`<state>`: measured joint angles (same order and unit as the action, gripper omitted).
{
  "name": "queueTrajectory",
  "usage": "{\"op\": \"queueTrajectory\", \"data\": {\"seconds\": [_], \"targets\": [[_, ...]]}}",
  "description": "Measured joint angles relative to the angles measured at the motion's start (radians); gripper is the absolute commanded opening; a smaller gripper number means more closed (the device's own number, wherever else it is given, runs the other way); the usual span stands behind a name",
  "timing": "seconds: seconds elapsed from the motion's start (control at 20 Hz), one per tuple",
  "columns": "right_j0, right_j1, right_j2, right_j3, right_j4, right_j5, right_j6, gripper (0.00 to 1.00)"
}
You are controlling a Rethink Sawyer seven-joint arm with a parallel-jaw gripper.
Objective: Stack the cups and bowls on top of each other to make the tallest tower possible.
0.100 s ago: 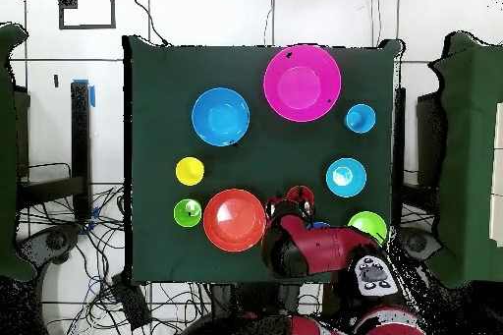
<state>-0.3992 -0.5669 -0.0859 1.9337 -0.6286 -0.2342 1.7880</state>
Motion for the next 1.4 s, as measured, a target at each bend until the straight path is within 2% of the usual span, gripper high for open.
{"op": "queueTrajectory", "data": {"seconds": [1.0, 1.4], "targets": [[-0.014, 0.0, 0.0, -0.003, 0.0, 0.0, 0.0, 1.0], [0.013, -0.003, -0.008, -0.003, 0.0, 0.0, 0.0, 1.0]]}}
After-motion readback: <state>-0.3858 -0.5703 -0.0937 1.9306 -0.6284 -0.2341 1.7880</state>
